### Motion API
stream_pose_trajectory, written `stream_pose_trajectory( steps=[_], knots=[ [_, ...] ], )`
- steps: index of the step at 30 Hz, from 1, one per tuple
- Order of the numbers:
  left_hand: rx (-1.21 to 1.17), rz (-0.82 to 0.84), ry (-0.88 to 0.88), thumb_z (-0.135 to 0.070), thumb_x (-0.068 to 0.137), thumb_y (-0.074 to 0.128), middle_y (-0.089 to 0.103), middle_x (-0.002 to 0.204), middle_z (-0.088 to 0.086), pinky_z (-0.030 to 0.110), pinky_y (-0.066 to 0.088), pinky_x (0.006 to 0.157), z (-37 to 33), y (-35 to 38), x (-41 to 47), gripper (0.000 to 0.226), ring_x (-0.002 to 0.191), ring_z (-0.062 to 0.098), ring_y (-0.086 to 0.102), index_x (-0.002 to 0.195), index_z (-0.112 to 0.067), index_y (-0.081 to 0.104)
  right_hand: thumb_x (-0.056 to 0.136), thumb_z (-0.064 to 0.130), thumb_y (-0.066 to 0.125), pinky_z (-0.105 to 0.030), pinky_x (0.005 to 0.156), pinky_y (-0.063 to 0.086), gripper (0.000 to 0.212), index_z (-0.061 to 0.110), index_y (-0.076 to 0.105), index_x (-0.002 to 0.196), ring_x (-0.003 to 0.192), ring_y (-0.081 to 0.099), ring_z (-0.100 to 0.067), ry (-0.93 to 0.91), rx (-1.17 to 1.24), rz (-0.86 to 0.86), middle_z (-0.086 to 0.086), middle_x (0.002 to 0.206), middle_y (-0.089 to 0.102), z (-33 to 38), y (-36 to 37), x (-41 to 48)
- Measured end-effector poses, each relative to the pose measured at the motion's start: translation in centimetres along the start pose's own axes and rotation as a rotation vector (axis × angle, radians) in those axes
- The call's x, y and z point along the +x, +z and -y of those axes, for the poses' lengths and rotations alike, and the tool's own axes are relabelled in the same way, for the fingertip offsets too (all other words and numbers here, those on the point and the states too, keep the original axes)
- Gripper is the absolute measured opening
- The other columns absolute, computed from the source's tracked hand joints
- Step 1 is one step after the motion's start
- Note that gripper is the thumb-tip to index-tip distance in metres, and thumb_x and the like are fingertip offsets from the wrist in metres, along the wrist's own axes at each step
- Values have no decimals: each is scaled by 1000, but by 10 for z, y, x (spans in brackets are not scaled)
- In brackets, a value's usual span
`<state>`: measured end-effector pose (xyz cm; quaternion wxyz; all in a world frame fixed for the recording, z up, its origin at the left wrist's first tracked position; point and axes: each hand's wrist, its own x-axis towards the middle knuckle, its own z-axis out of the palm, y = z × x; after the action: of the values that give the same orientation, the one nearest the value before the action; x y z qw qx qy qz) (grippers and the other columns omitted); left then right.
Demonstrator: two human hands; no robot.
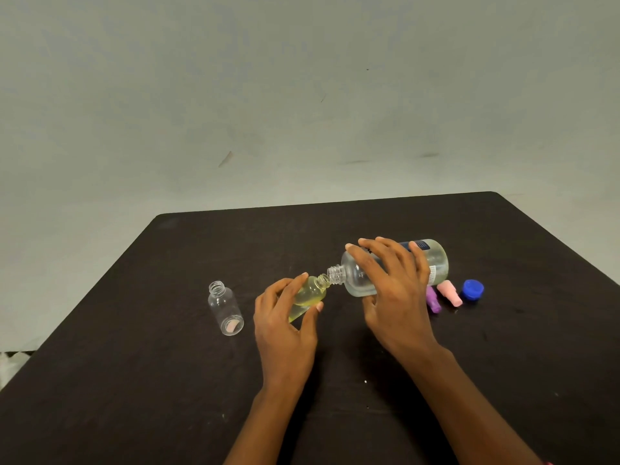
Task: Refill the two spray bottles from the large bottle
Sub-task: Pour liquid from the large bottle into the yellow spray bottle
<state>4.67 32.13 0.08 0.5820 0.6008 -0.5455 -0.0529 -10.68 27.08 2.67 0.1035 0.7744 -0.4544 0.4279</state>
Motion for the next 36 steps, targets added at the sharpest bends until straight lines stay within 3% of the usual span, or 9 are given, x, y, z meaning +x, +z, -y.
stream_pose_trajectory(
  steps=[6, 14, 26, 31, 36],
  knots=[
    [-5, 4, -4, -6, 73, 79, 57, 110, -11, 20, 42, 88, 0, 0, 0, 50, 109, -2, 46, 116, -27, 67, 54, -7, 78, -38, 116, 10, 86, 23, 51, 130, 128, 42, -21, -3, -5, 1, -3, 130, 58, 1, 0, 0],
    [-13, 2, -4, -6, 73, 79, 58, 111, -10, 33, 47, 90, 0, 0, 0, 49, 109, 1, 47, 116, -25, 67, 55, -6, 79, -38, 116, 10, 85, 22, 52, 130, 128, 41, -21, -2, 0, 4, -4, 130, 58, 0, 0, 0],
    [-12, 1, -6, -6, 73, 79, 58, 110, -11, 26, 45, 89, 0, 0, 0, 49, 109, 2, 48, 116, -26, 67, 54, -7, 78, -38, 117, 9, 85, 22, 52, 129, 128, 41, -21, -2, -4, 5, -4, 130, 58, 1, -1, 1],
    [-1, 0, 1, -6, 73, 79, 57, 110, -11, 16, 40, 88, -1, 0, 0, 49, 109, 1, 47, 116, -27, 67, 54, -7, 78, -39, 117, 10, 84, 22, 53, 130, 128, 42, -20, 1, -1, 6, -3, 130, 58, 1, -1, 0],
    [3, 1, 3, -6, 73, 79, 58, 110, -10, 22, 43, 89, 0, 0, 0, 49, 109, 1, 48, 116, -26, 67, 54, -7, 79, -39, 116, 10, 84, 21, 53, 130, 128, 41, -21, -4, -5, 8, -3, 130, 58, 0, -1, 0]
  ],
)
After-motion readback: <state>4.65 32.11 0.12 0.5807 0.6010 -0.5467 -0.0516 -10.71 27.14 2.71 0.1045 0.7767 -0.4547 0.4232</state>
